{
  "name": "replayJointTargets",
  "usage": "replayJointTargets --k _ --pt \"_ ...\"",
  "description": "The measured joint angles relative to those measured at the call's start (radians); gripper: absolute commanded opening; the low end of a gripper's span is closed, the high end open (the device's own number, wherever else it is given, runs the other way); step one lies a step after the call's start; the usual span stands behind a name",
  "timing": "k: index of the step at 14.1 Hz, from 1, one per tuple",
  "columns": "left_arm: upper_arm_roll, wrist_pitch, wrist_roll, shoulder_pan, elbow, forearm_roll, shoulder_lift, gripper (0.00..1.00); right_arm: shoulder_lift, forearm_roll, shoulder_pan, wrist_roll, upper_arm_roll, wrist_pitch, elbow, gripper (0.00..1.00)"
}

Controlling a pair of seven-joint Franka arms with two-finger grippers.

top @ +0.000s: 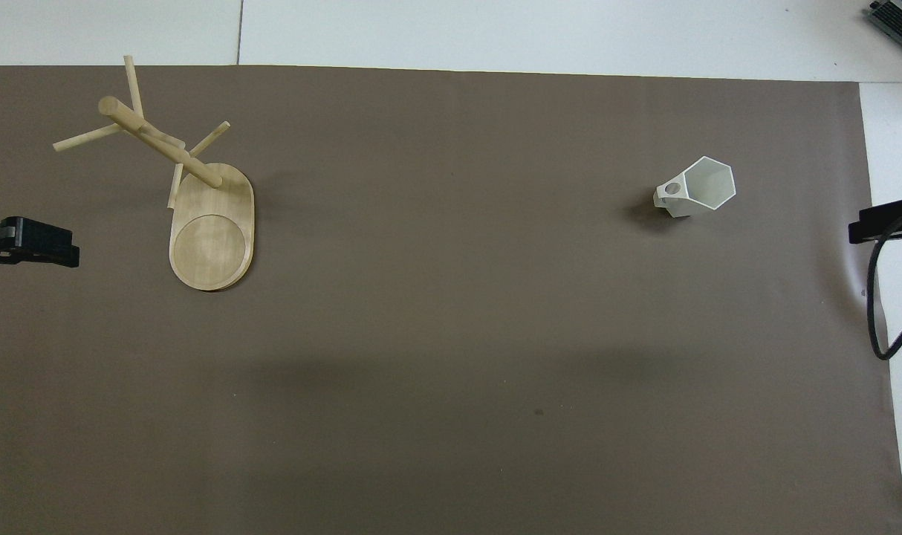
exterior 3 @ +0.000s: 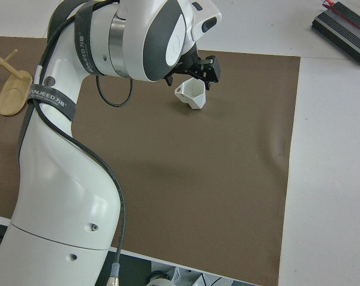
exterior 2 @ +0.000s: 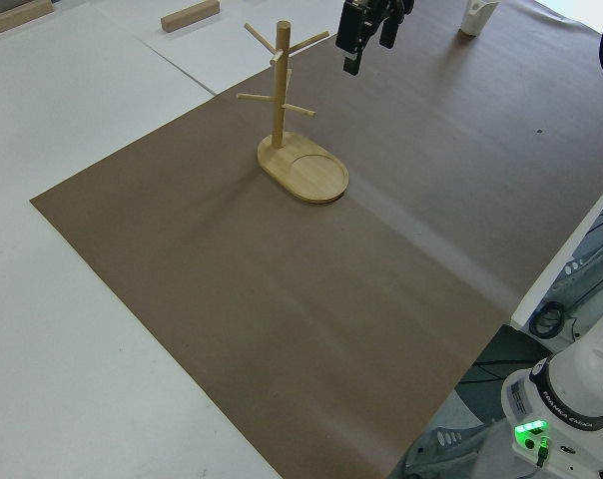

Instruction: Hang cup on rack

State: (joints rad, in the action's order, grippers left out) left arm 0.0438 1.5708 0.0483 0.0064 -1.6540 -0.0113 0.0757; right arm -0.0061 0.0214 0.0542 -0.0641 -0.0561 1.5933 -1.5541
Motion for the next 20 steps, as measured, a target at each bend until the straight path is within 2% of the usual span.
replayJointTargets --k 8,11,20 --pt "0.000 0.000 0.000 0.000 0.000 0.000 0.000 1.00 0.000 0.000 0.000 0.000 0.000 0.157 -0.017 1.00" --pt "0.000 0.000 0.000 0.000 0.000 0.000 0.000 1.00 -0.001 0.000 0.003 0.000 -0.005 0.163 -0.034 1.00" --pt "0.000 0.000 0.000 0.000 0.000 0.000 0.000 1.00 -0.026 0.000 0.004 0.000 -0.007 0.425 -0.217 1.00"
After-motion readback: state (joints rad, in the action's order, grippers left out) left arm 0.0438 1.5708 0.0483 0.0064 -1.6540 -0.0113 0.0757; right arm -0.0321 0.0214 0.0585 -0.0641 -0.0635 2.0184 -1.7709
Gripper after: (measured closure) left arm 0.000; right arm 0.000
